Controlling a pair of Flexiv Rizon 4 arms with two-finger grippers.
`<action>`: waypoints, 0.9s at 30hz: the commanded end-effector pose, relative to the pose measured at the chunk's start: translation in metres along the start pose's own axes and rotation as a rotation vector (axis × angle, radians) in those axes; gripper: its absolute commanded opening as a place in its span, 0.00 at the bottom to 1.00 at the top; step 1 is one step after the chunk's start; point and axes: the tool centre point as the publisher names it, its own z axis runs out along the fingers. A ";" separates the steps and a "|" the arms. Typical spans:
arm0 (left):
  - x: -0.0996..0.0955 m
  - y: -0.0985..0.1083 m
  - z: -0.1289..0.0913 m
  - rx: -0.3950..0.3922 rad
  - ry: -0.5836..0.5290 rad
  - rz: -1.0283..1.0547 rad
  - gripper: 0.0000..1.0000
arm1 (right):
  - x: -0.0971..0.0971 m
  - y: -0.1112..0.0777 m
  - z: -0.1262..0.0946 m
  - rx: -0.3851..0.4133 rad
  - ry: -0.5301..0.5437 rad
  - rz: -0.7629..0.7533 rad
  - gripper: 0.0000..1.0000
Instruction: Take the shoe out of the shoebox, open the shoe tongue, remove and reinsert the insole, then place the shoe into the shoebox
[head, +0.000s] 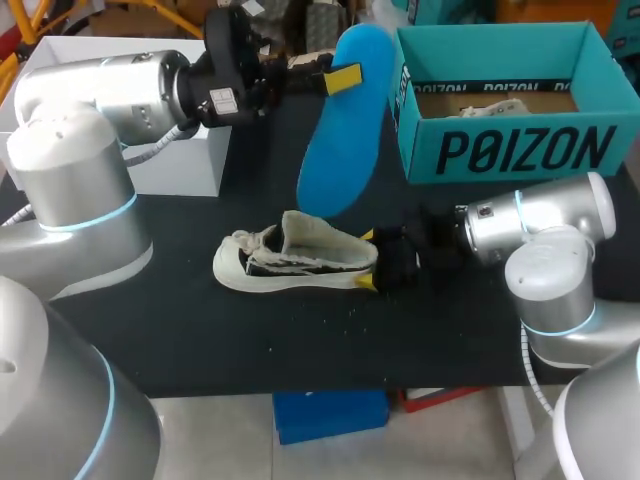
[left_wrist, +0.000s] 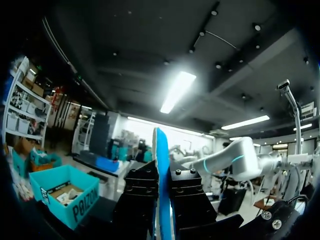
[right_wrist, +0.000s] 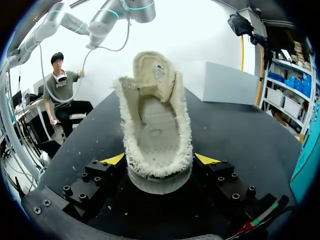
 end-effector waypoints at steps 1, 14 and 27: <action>0.003 -0.010 0.008 -0.006 -0.079 -0.003 0.00 | 0.000 -0.002 0.001 0.001 0.000 0.001 0.00; 0.009 -0.038 0.025 0.054 0.005 0.006 0.00 | 0.000 -0.002 0.001 0.001 0.000 0.001 0.00; 0.007 -0.037 0.025 0.050 0.004 0.015 0.00 | 0.000 -0.002 0.001 0.001 0.000 0.001 0.14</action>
